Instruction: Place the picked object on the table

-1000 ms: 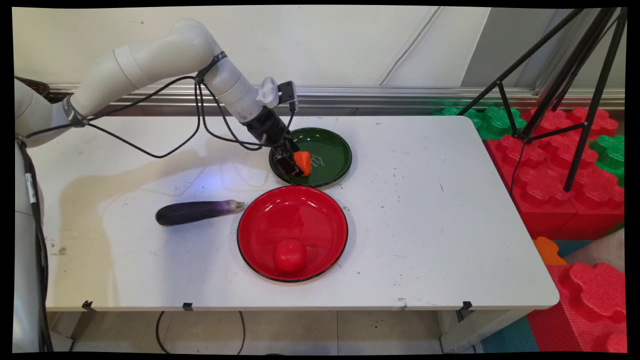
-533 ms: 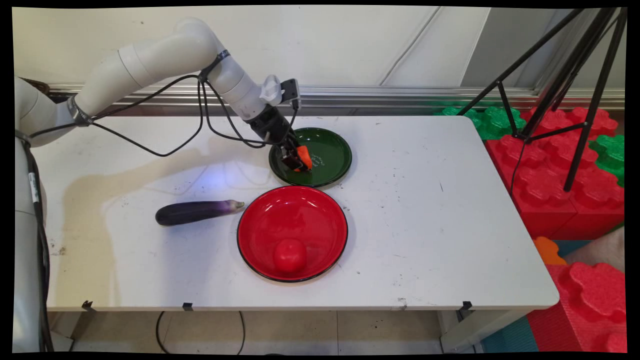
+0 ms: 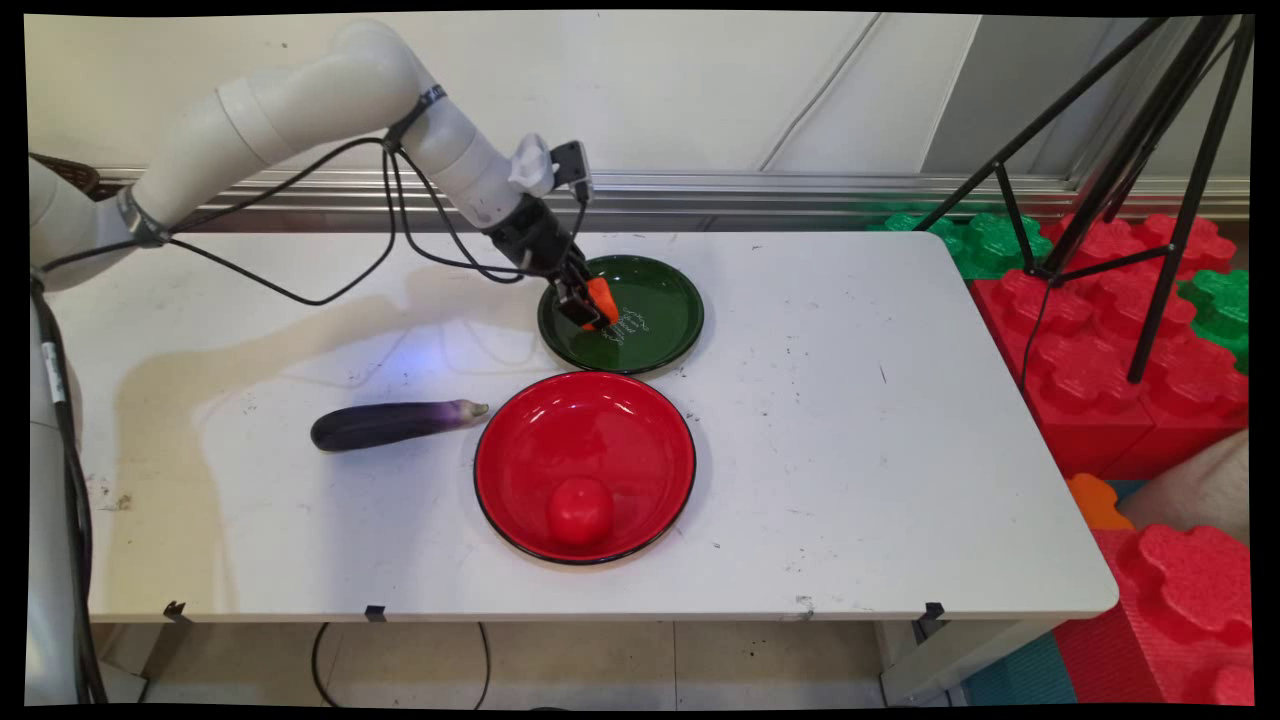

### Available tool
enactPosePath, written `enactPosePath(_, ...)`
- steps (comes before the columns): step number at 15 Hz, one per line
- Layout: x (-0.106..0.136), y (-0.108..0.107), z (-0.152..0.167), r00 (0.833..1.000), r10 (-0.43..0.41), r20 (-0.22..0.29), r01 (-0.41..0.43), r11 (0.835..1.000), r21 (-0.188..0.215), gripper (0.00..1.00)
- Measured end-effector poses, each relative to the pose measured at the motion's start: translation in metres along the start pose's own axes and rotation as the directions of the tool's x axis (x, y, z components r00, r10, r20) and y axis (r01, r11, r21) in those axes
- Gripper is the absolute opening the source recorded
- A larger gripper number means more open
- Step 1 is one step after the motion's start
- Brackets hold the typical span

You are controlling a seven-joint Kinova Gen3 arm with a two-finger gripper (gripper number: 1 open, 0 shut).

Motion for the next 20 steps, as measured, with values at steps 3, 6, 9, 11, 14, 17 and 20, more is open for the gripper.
enactPosePath(3,-0.002,0.002,-0.017,1.000,-0.007,-0.007,0.007,1.000,0.010,0.00)
enactPosePath(6,-0.007,0.008,-0.044,1.000,-0.015,-0.016,0.015,1.000,0.019,0.00)
enactPosePath(9,-0.013,0.014,-0.071,0.999,-0.034,-0.028,0.034,0.999,0.028,0.00)
enactPosePath(11,-0.017,0.017,-0.086,0.998,-0.047,-0.034,0.048,0.998,0.032,0.00)
enactPosePath(14,-0.025,0.023,-0.109,0.998,-0.056,-0.034,0.057,0.998,0.035,0.00)
enactPosePath(17,-0.038,0.032,-0.133,0.999,-0.051,-0.016,0.052,0.998,0.033,0.00)
enactPosePath(20,-0.052,0.039,-0.154,0.999,-0.052,0.009,0.052,0.998,0.036,0.00)
